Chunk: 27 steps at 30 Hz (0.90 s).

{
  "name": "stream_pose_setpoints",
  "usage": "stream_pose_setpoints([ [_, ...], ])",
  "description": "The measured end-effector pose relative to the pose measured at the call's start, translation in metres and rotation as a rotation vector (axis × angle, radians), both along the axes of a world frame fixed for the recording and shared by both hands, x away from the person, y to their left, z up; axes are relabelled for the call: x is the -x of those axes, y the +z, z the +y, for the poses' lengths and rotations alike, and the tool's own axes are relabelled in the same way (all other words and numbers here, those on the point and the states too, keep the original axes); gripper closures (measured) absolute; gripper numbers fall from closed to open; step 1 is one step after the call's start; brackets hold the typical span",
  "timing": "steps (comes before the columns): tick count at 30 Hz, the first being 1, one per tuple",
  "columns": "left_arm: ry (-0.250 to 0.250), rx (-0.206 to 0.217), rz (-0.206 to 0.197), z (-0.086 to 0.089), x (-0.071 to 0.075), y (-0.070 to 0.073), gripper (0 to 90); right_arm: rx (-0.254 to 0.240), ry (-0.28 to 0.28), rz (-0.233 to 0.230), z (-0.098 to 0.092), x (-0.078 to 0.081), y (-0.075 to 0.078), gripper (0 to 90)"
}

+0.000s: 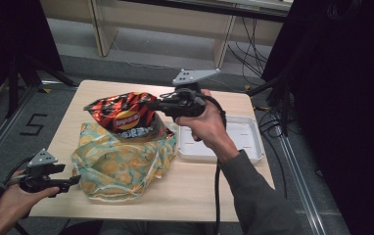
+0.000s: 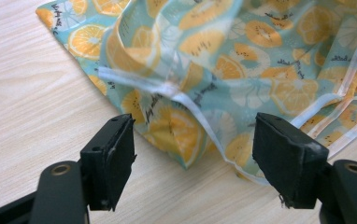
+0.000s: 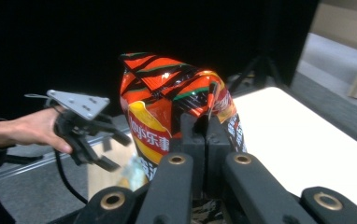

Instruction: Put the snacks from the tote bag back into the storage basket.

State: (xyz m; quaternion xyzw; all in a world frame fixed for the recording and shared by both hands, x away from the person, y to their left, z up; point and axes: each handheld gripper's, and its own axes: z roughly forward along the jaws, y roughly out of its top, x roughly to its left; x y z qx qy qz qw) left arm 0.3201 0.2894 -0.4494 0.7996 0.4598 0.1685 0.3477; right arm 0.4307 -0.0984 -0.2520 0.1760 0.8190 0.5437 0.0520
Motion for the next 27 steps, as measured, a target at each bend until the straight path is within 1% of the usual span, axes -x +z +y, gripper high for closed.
stream_pose_setpoints([
  [1,-0.012,-0.017,0.002,0.001,0.000,0.001,28.9,0.004,-0.014,0.014,-0.007,0.000,0.001,90.0],
  [2,-0.024,-0.029,0.002,0.002,0.000,0.002,28.9,0.006,-0.030,-0.022,-0.013,-0.001,0.003,90.0],
  [3,-0.021,-0.021,-0.001,0.002,-0.001,0.001,28.9,0.011,-0.051,0.001,-0.020,0.001,0.005,90.0],
  [4,-0.015,-0.015,0.000,0.001,0.000,0.001,28.9,0.019,-0.059,-0.015,-0.026,0.000,0.007,90.0],
  [5,0.005,0.002,-0.004,-0.001,0.000,0.000,28.9,0.020,-0.061,-0.008,-0.030,0.000,0.008,90.0],
  [6,-0.014,-0.024,0.001,0.000,0.000,0.001,28.9,0.016,-0.073,-0.008,-0.035,0.000,0.010,90.0],
  [8,-0.018,-0.023,0.005,0.000,0.000,0.001,28.8,0.012,-0.097,-0.008,-0.046,0.000,0.012,90.0],
  [9,-0.017,-0.020,0.007,0.000,0.000,0.001,28.8,0.014,-0.117,-0.031,-0.053,-0.002,0.013,90.0],
  [10,-0.021,0.002,0.009,0.000,-0.001,0.000,28.8,0.018,-0.121,-0.017,-0.057,-0.002,0.013,90.0],
  [11,-0.031,-0.015,0.007,0.002,-0.001,0.001,28.8,0.016,-0.132,-0.009,-0.061,-0.002,0.012,90.0],
  [12,-0.026,-0.029,0.007,0.003,-0.001,0.001,28.8,0.018,-0.143,-0.001,-0.065,-0.002,0.011,90.0],
  [13,-0.019,-0.015,0.012,0.004,-0.001,0.000,28.8,0.023,-0.158,0.002,-0.070,-0.003,0.010,90.0],
  [14,-0.020,-0.009,0.007,0.004,-0.002,-0.001,28.9,0.037,-0.157,-0.006,-0.075,-0.004,0.010,90.0],
  [15,-0.026,-0.016,0.012,0.006,-0.002,-0.001,28.9,0.035,-0.166,0.007,-0.078,-0.004,0.009,90.0],
  [16,-0.017,-0.004,0.015,0.006,-0.002,-0.002,28.9,0.037,-0.178,0.004,-0.082,-0.005,0.008,90.0],
  [17,-0.019,0.004,0.013,0.006,-0.003,-0.004,28.9,0.038,-0.187,-0.008,-0.086,-0.007,0.007,90.0],
  [18,-0.013,0.003,0.015,0.006,-0.002,-0.004,28.8,0.045,-0.198,0.019,-0.092,-0.007,0.006,90.0],
  [19,-0.017,0.000,0.019,0.006,-0.002,-0.004,28.6,0.044,-0.203,0.007,-0.095,-0.009,0.005,90.0],
  [20,-0.023,0.009,0.031,0.006,-0.002,-0.003,28.3,0.040,-0.220,0.013,-0.100,-0.010,0.003,90.0],
  [21,-0.016,0.021,0.030,0.004,-0.001,-0.003,27.9,0.052,-0.222,0.027,-0.105,-0.011,0.002,90.0],
  [22,-0.016,0.024,0.025,0.003,0.000,-0.003,27.7,0.053,-0.229,0.019,-0.109,-0.014,-0.001,90.0],
  [23,-0.017,0.013,0.021,0.002,0.001,-0.002,27.6,0.057,-0.238,0.039,-0.111,-0.014,-0.002,90.0],
  [24,-0.011,0.002,0.023,0.001,0.002,0.000,26.9,0.069,-0.256,0.040,-0.116,-0.015,-0.004,90.0],
  [25,-0.029,0.012,0.019,0.001,0.001,-0.001,26.6,0.074,-0.260,0.035,-0.118,-0.017,-0.006,90.0],
  [27,-0.032,0.004,0.017,0.001,0.002,-0.001,26.6,0.085,-0.284,0.044,-0.126,-0.020,-0.012,90.0],
])
